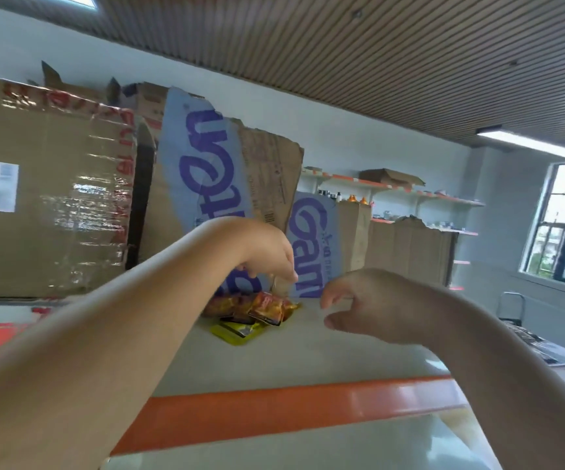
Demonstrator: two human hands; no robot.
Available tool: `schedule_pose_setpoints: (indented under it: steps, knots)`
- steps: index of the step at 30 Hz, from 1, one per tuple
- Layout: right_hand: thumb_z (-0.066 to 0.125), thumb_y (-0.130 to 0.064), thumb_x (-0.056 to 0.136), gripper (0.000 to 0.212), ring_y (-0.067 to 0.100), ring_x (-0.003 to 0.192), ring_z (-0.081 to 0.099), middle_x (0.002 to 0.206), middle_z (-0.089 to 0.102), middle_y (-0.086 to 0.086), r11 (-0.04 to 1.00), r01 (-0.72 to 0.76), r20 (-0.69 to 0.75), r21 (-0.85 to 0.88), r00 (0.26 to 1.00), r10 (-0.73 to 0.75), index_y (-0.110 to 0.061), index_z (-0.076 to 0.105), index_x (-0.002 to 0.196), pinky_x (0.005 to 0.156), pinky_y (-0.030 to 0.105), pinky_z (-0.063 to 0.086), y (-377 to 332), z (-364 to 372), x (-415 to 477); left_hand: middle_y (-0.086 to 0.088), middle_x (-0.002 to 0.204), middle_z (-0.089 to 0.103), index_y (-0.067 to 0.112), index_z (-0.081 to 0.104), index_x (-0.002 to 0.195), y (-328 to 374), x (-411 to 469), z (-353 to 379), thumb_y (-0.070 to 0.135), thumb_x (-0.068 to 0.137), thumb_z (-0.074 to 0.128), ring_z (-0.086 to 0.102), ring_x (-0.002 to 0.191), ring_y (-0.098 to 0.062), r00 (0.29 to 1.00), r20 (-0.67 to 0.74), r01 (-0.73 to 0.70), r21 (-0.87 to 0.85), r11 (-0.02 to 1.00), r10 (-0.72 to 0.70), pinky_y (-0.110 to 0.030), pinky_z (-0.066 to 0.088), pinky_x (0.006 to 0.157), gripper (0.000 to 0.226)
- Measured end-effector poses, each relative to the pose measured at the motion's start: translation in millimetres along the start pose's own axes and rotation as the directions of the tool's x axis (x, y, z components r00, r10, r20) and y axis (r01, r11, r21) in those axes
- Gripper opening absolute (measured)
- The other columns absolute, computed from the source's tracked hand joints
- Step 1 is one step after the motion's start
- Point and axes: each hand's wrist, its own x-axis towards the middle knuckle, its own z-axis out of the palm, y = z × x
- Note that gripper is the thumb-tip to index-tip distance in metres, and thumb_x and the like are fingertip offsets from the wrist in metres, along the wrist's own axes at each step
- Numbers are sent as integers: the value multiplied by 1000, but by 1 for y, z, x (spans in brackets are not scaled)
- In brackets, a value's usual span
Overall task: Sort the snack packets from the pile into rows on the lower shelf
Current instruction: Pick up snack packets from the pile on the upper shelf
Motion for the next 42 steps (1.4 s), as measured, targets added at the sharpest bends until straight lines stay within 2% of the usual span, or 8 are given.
schedule_pose_setpoints:
  steps: [8,13,15,18,26,28,37,42]
  knots:
    - [61,-45,98,30,14,115,59,132,59,-11,997,48,189,-61,981,-36,-38,64,128,100,33,52,-5,0,97,-3,92,59,17,60,100,-52,64,43,51,96,62,62,81,-24,941,12,338,-22,941,-338,-34,46,63,34]
    - [58,-39,101,43,7,95,53,132,59,-2,989,145,294,-6,946,-137,-30,54,143,68,8,43,1,40,152,-6,120,62,34,68,109,-61,66,87,52,96,58,60,105,-30,919,8,393,29,919,-394,-40,50,90,24]
    - [57,-52,98,51,13,104,56,130,59,-4,984,175,331,-42,931,-151,-37,48,147,78,22,46,3,54,166,-5,131,60,42,64,100,-57,63,92,49,99,58,57,113,-29,923,47,382,-19,924,-381,-41,48,97,10]
    - [52,-55,100,51,19,122,53,142,54,-4,980,199,350,20,916,-193,-43,44,150,94,30,41,10,68,179,-4,136,60,32,63,132,-58,65,100,51,99,59,58,119,-27,903,29,429,-94,898,-428,-36,46,94,38]
    - [68,-41,93,13,16,98,63,104,67,-14,941,197,313,275,907,-282,-45,76,83,87,33,54,43,67,179,0,130,64,26,67,127,-76,64,96,48,90,71,60,112,-24,849,61,529,-91,844,-526,-36,50,99,44]
    - [69,-44,91,10,13,86,61,90,62,-16,949,206,324,237,904,-277,-43,77,84,70,26,51,45,61,174,6,127,62,33,65,128,-80,60,94,48,84,73,60,107,-19,848,87,528,-64,847,-523,-33,51,94,47]
    - [80,-56,80,70,21,96,57,99,54,-6,986,144,352,-87,930,-104,-21,54,135,77,31,45,39,64,170,8,133,58,35,57,139,-83,60,94,54,83,79,57,111,-17,841,52,541,-46,839,-539,-31,47,83,63]
    - [82,-43,82,34,14,78,57,92,60,-2,985,156,302,-71,945,-128,-21,57,90,59,26,39,42,58,168,20,95,49,39,61,130,-86,57,92,51,73,83,52,84,-4,843,-5,535,-100,839,-538,-25,41,62,63]
